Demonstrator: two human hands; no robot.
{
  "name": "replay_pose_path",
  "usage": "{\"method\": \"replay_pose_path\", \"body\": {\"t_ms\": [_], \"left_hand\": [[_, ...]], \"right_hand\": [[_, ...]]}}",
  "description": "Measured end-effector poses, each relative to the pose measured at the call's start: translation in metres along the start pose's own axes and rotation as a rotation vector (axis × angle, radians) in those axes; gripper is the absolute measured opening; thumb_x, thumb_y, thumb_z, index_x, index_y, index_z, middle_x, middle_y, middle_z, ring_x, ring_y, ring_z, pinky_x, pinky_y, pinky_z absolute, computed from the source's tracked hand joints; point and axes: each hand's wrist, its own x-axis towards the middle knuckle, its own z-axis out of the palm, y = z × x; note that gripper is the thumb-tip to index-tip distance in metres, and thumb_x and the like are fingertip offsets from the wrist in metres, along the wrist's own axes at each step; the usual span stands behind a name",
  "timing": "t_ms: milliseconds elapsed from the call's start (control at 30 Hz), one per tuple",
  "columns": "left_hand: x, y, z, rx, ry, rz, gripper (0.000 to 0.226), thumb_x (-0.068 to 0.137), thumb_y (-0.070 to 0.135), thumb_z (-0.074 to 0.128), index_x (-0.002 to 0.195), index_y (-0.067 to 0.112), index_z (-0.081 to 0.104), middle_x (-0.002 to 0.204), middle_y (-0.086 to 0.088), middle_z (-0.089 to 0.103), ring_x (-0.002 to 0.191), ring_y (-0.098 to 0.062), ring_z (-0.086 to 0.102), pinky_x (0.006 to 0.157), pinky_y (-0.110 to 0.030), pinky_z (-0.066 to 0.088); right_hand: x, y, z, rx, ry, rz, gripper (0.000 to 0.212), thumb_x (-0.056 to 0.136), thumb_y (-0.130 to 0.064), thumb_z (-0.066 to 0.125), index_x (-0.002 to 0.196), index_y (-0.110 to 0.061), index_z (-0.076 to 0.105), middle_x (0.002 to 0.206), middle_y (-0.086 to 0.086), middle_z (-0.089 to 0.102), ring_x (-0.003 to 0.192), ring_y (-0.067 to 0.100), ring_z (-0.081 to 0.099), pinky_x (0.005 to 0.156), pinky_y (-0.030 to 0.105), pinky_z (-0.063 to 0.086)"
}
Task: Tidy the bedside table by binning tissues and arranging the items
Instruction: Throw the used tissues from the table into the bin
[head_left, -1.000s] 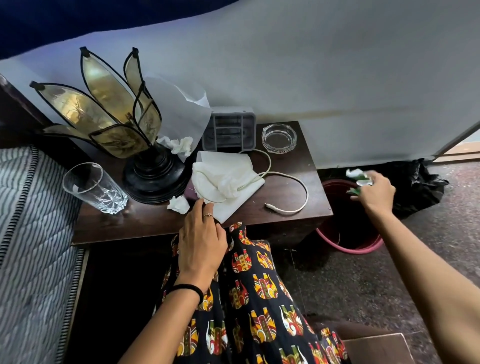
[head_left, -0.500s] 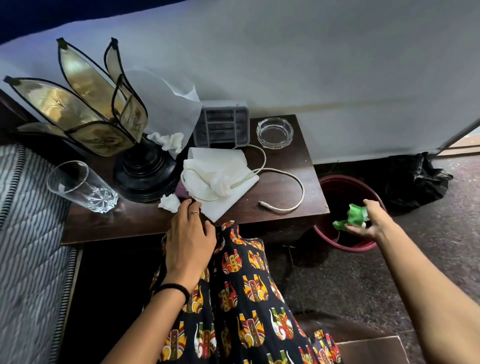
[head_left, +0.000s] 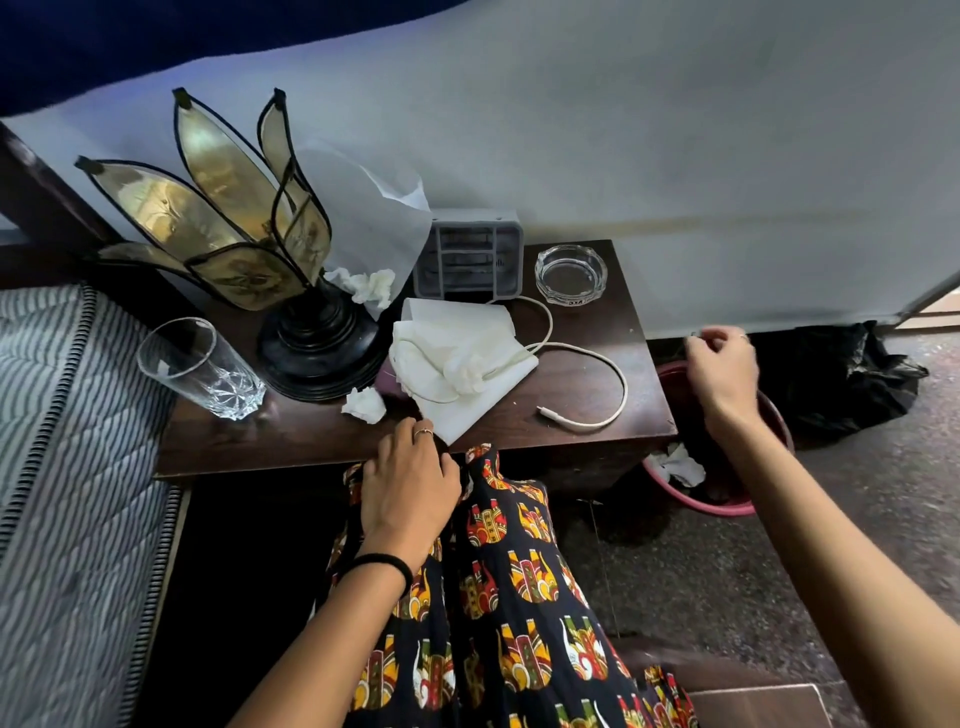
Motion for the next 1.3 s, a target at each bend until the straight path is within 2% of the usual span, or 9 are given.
{"method": "replay_pose_path", "body": {"t_ms": [133, 200, 267, 367, 467, 733, 933, 1100, 1300], "left_hand": [[0.0, -0.002, 0.001, 0.027, -0.025, 0.0, 0.051, 0.094, 0.033, 0.039, 0.141, 0.014, 0.037, 0.147, -0.002, 0.038, 0.133, -0.021, 0.036, 0.102, -0.041, 0.035], [0.001, -0.003, 0.002, 0.032, -0.045, -0.011, 0.053, 0.094, 0.033, 0.038, 0.143, 0.014, 0.035, 0.151, -0.003, 0.034, 0.137, -0.02, 0.032, 0.105, -0.042, 0.033], [0.002, -0.004, 0.003, 0.038, -0.066, -0.011, 0.054, 0.095, 0.034, 0.038, 0.145, 0.015, 0.032, 0.154, -0.003, 0.03, 0.141, -0.018, 0.027, 0.107, -0.042, 0.03], [0.003, -0.005, 0.004, 0.053, -0.092, 0.002, 0.054, 0.095, 0.035, 0.04, 0.145, 0.015, 0.032, 0.155, -0.004, 0.03, 0.142, -0.018, 0.026, 0.108, -0.041, 0.028], [0.003, -0.006, 0.004, 0.077, -0.108, 0.013, 0.053, 0.094, 0.035, 0.041, 0.142, 0.014, 0.037, 0.153, -0.006, 0.032, 0.139, -0.02, 0.032, 0.106, -0.041, 0.032], [0.004, -0.005, 0.003, 0.052, -0.121, 0.022, 0.05, 0.094, 0.033, 0.04, 0.14, 0.012, 0.04, 0.153, -0.008, 0.032, 0.138, -0.022, 0.035, 0.103, -0.043, 0.036], [0.003, -0.004, 0.002, 0.059, -0.126, 0.026, 0.049, 0.094, 0.033, 0.039, 0.139, 0.011, 0.04, 0.153, -0.009, 0.033, 0.136, -0.023, 0.036, 0.101, -0.043, 0.037], [0.003, -0.005, 0.004, 0.055, -0.148, 0.017, 0.054, 0.096, 0.034, 0.036, 0.145, 0.012, 0.032, 0.156, -0.008, 0.025, 0.14, -0.021, 0.031, 0.106, -0.044, 0.033], [0.001, -0.002, 0.003, 0.079, -0.154, 0.011, 0.055, 0.096, 0.034, 0.035, 0.146, 0.01, 0.03, 0.157, -0.009, 0.024, 0.141, -0.021, 0.03, 0.107, -0.044, 0.033]], "right_hand": [[-0.044, -0.046, 0.038, -0.138, -0.272, -0.373, 0.032, 0.085, -0.011, 0.06, 0.115, -0.003, 0.059, 0.117, 0.02, 0.057, 0.106, 0.031, 0.057, 0.099, 0.037, 0.043], [-0.069, -0.06, 0.057, -0.179, -0.449, -0.524, 0.038, 0.084, -0.009, 0.062, 0.121, -0.005, 0.055, 0.127, 0.017, 0.049, 0.112, 0.028, 0.054, 0.102, 0.03, 0.038], [-0.089, -0.068, 0.074, -0.295, -0.621, -0.641, 0.05, 0.085, -0.012, 0.064, 0.132, -0.014, 0.048, 0.144, 0.014, 0.036, 0.12, 0.031, 0.049, 0.105, 0.035, 0.039], [-0.109, -0.072, 0.101, -0.49, -0.767, -0.749, 0.061, 0.087, -0.014, 0.061, 0.141, -0.03, 0.037, 0.158, 0.01, 0.015, 0.133, 0.036, 0.039, 0.104, 0.051, 0.041], [-0.118, -0.071, 0.122, -0.523, -0.814, -0.771, 0.06, 0.088, -0.008, 0.057, 0.14, -0.031, 0.039, 0.158, 0.009, 0.016, 0.135, 0.036, 0.036, 0.106, 0.05, 0.039], [-0.114, -0.066, 0.14, -0.447, -0.693, -0.76, 0.045, 0.082, 0.015, 0.042, 0.117, -0.003, 0.062, 0.133, 0.012, 0.053, 0.117, 0.029, 0.055, 0.096, 0.025, 0.04], [-0.102, -0.074, 0.122, -0.231, -0.527, -0.729, 0.032, 0.086, 0.01, 0.047, 0.107, 0.0, 0.068, 0.118, 0.013, 0.064, 0.106, 0.025, 0.062, 0.091, 0.024, 0.047], [-0.075, -0.07, 0.088, -0.092, -0.318, -0.633, 0.025, 0.084, 0.01, 0.055, 0.099, -0.001, 0.072, 0.103, 0.014, 0.07, 0.089, 0.019, 0.063, 0.074, 0.004, 0.038], [-0.022, -0.034, 0.03, -0.198, -0.042, -0.513, 0.02, 0.086, -0.005, 0.056, 0.1, -0.004, 0.069, 0.102, 0.021, 0.068, 0.093, 0.034, 0.063, 0.079, 0.028, 0.042]]}}
